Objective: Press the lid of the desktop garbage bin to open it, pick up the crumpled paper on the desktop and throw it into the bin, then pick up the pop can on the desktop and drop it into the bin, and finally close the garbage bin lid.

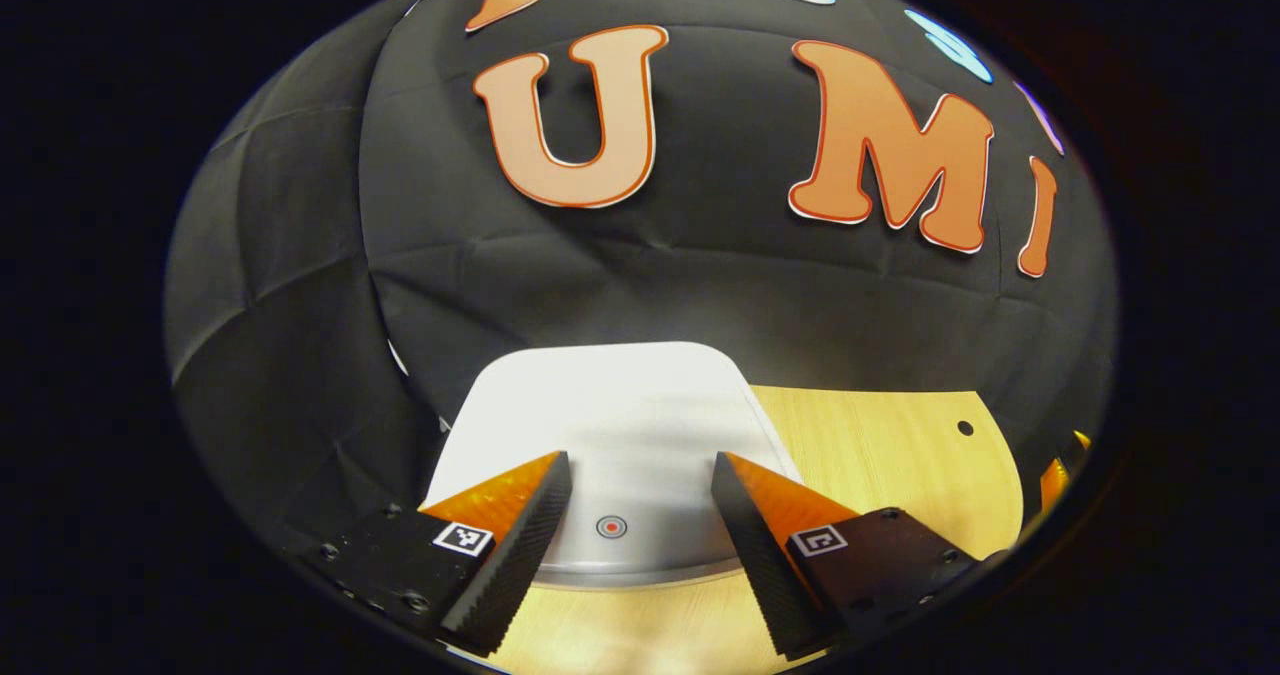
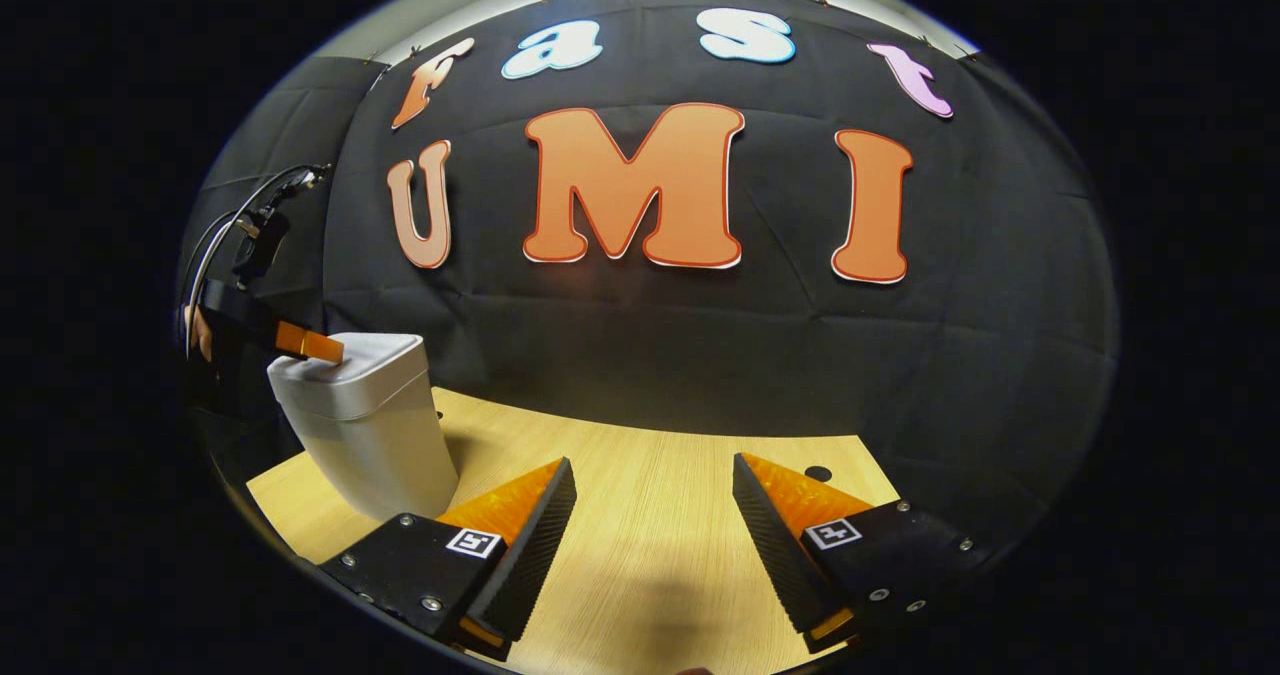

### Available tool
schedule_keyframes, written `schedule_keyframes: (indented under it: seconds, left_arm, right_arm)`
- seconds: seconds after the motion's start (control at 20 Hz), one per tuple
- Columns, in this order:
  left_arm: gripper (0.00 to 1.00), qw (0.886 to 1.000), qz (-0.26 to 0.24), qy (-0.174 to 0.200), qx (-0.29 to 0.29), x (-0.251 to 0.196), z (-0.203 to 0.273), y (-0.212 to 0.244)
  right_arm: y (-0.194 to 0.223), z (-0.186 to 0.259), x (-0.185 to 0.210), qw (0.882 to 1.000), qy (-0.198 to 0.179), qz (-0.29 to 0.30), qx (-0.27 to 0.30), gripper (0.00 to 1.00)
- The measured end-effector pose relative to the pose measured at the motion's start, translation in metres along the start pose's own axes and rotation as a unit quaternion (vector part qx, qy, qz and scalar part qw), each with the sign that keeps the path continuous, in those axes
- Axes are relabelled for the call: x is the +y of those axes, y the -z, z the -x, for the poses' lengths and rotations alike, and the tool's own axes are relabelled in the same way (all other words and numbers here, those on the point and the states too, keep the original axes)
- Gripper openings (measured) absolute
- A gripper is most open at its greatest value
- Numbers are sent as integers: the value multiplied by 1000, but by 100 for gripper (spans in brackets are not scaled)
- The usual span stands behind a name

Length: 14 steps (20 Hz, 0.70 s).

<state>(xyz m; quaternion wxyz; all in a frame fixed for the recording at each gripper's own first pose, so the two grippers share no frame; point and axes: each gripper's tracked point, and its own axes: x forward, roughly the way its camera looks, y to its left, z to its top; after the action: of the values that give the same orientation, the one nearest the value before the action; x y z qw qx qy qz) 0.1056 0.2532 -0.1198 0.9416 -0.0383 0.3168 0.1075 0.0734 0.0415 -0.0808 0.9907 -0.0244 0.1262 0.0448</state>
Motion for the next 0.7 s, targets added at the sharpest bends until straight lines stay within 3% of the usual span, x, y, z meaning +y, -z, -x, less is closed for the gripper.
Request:
schedule_keyframes:
  seconds: [0.3, 0.55, 0.7]
  left_arm:
    - [92, 999, 5, 12, -35, -4, 8, -8]
    - [94, 993, -21, 28, -115, -37, 49, -32]
    - [94, 982, -37, 53, -179, -59, 81, -48]
  right_arm:
    - [-1, 0, 0, 1000, -3, -2, -3, 94]
    - [-7, 5, -6, 1000, 3, -9, -7, 94]
    - [-17, 11, -13, 1000, 12, -10, -19, 94]
